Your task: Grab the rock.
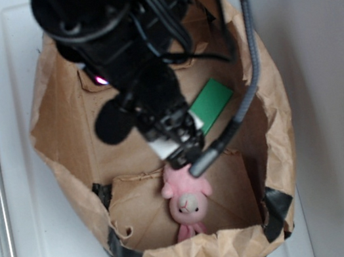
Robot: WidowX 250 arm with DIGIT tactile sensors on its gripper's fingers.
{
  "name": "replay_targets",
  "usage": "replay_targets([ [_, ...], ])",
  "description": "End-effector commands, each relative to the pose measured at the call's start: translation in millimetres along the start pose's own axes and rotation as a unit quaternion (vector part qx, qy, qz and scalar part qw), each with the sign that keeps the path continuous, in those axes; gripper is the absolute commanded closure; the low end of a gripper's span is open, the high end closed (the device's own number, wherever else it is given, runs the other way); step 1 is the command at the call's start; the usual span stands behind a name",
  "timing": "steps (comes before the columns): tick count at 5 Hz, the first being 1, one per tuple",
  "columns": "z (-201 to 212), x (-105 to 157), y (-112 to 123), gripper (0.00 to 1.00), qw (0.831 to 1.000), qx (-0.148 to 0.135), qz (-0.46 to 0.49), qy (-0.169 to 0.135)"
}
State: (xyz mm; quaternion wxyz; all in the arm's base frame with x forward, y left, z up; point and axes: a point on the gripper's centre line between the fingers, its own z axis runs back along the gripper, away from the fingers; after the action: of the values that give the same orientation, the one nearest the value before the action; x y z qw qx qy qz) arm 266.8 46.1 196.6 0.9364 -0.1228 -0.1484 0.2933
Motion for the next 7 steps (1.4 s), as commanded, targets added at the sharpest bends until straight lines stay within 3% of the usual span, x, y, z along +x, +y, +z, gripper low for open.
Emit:
replay_targets([
  [1, -35.5, 23.3, 13.8, 0.0, 0.972, 0.064, 0.189, -0.124],
  [2, -48.0, 18.2, 29.1, 0.0, 0.946, 0.113, 0.28, -0.12],
  [4, -53.0, -5.2, 59.2, 0.0, 0.922, 0.157, 0.337, -0.106],
  [7, -49.2, -13.2, 66.0, 0.0, 0.924, 0.158, 0.334, -0.103],
])
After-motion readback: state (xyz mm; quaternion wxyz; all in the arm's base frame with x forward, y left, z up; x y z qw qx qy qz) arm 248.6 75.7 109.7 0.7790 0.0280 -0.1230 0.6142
